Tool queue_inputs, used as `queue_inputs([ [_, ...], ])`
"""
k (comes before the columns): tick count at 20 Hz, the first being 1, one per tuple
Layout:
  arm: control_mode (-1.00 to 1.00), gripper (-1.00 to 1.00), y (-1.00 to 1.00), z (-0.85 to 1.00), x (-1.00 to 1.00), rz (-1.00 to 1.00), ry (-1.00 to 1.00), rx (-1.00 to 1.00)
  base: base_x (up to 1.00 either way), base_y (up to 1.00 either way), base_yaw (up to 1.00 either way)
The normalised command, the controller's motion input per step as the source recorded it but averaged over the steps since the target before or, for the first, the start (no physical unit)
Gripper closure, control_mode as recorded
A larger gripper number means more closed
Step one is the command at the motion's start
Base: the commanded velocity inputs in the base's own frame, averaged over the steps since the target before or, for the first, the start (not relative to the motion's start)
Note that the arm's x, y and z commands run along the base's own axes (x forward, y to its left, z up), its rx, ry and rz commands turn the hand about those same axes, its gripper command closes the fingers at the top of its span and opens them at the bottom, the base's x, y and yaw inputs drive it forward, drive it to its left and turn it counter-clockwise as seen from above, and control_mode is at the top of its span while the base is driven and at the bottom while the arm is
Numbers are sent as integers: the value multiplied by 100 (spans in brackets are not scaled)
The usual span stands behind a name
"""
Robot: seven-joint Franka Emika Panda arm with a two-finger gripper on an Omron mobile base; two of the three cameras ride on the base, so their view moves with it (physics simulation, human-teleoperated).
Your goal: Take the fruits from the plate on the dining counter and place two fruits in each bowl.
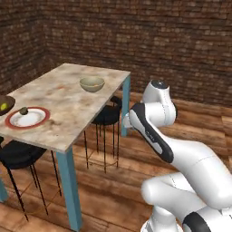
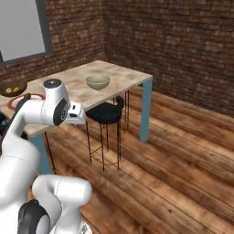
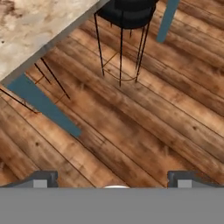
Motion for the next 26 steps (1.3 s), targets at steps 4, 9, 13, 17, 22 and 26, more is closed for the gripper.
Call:
queue_inputs([
  [4,100,-100,0,0,0,0,0,0,-48,100,-52],
  [9,100,-100,0,0,0,0,0,0,-95,100,-29],
  [13,100,-100,0,0,0,0,0,0,-17,100,-35],
  [17,100,-100,0,0,0,0,0,0,0,100,-39],
  [22,100,-100,0,0,0,0,0,0,12,100,-39],
  [26,100,-100,0,0,0,0,0,0,0,100,-28],
])
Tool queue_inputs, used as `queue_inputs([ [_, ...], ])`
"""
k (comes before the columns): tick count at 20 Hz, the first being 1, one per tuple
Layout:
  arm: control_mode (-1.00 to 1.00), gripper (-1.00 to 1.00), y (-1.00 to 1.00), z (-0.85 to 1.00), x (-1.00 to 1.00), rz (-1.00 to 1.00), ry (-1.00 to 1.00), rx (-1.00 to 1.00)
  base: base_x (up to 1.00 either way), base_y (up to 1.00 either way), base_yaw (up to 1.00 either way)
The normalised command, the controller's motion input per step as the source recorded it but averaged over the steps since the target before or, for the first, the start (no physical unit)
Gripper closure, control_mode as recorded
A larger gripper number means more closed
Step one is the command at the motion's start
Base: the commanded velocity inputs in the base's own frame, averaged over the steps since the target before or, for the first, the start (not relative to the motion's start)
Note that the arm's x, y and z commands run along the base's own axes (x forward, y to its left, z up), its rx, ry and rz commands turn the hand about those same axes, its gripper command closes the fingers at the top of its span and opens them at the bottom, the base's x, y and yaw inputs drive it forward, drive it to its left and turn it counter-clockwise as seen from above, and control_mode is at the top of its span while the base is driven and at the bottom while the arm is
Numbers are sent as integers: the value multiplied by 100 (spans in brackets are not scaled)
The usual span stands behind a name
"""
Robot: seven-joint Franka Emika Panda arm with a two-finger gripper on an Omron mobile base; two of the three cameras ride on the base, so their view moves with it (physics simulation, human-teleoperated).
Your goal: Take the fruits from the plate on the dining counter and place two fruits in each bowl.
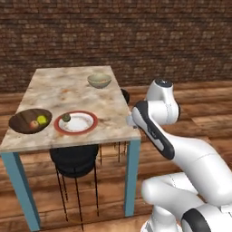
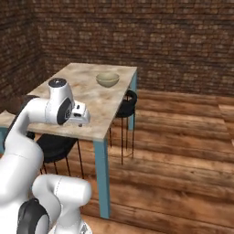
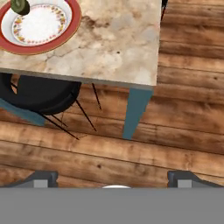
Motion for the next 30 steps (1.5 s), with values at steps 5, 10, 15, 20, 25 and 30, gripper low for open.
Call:
queue_inputs([
  [5,100,-100,0,0,0,0,0,0,3,98,-15],
  [10,100,-100,0,0,0,0,0,0,19,34,0],
  [15,100,-100,0,0,0,0,0,0,36,28,1],
  [20,100,-100,0,0,0,0,0,0,45,34,0],
  [25,100,-100,0,0,0,0,0,0,52,24,0],
  [30,100,-100,0,0,0,0,0,0,44,15,0],
])
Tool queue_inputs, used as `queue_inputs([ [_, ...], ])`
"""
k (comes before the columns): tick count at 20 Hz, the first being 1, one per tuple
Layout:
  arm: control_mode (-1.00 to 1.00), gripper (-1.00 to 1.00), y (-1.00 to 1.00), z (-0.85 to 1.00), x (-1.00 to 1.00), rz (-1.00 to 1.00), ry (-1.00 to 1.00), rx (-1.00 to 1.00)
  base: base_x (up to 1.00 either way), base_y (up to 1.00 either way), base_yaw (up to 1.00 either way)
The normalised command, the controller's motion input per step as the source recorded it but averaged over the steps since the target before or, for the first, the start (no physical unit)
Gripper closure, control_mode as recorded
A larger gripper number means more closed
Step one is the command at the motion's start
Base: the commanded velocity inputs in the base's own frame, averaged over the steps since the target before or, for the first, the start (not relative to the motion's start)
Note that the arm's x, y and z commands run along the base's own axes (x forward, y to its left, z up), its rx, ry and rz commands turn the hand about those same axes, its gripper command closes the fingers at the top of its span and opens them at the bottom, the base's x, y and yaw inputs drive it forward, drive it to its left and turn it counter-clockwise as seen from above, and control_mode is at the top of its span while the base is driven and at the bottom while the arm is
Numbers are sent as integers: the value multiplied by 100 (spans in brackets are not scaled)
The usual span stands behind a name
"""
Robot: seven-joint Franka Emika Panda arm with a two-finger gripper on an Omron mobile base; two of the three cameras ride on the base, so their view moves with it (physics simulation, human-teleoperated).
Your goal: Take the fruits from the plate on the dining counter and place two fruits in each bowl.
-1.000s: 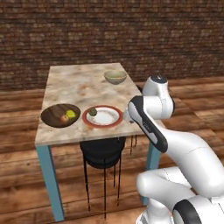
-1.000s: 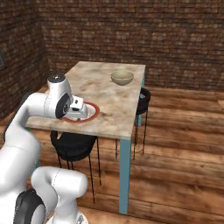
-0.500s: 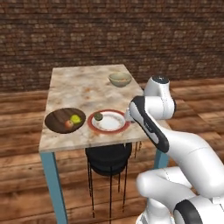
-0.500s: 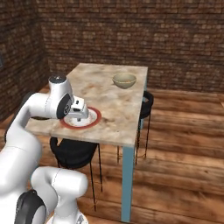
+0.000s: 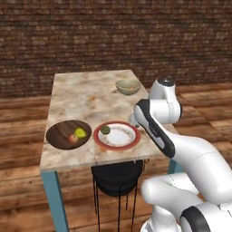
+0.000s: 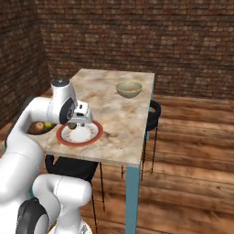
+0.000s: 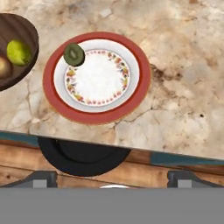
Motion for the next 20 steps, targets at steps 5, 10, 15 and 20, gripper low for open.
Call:
queue_inputs([
  [5,100,-100,0,0,0,0,0,0,48,0,0],
  [10,100,-100,0,0,0,0,0,0,64,0,0],
  [15,-100,-100,30,-11,71,-1,1,-2,18,0,0],
  [20,-100,-100,97,-40,88,0,11,-10,0,0,0],
])
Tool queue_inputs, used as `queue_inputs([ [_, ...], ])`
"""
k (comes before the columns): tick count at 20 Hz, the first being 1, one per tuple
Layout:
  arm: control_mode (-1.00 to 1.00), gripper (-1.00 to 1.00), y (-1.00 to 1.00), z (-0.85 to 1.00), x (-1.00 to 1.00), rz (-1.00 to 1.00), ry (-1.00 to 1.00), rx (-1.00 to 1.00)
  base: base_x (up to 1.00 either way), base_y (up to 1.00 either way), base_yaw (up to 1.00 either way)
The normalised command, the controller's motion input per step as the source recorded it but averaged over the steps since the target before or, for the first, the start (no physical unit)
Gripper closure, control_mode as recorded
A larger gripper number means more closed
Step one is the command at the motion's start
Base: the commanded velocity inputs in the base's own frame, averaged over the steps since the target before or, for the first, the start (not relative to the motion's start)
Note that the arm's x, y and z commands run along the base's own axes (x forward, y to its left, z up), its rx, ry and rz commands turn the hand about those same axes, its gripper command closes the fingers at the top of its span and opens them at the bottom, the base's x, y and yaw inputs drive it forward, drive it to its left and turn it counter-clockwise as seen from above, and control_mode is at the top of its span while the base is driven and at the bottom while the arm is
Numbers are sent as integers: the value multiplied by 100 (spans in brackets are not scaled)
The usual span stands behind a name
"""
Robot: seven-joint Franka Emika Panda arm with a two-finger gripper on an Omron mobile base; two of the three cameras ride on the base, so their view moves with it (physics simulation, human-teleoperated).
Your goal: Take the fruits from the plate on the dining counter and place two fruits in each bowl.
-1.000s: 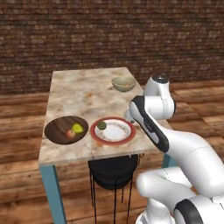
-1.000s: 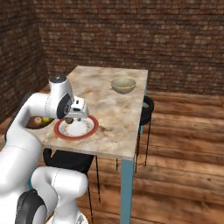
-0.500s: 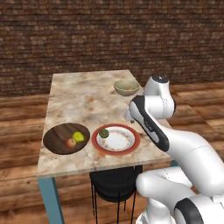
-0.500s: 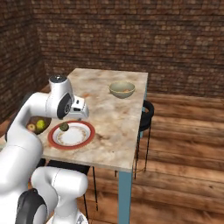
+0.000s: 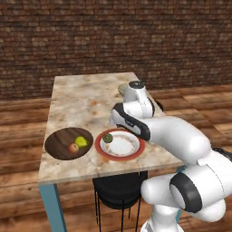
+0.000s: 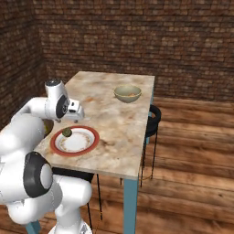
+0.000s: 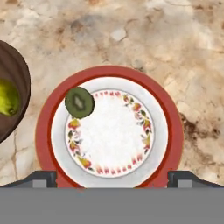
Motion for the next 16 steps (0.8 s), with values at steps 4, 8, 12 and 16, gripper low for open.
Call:
queue_inputs([
  [4,-100,-100,55,-42,69,0,8,-4,0,0,0],
  [8,-100,-100,3,-18,46,0,4,0,0,0,0],
  [12,-100,-100,0,-15,31,0,0,0,0,0,0],
  [16,-100,-100,0,-16,29,0,4,0,0,0,0],
])
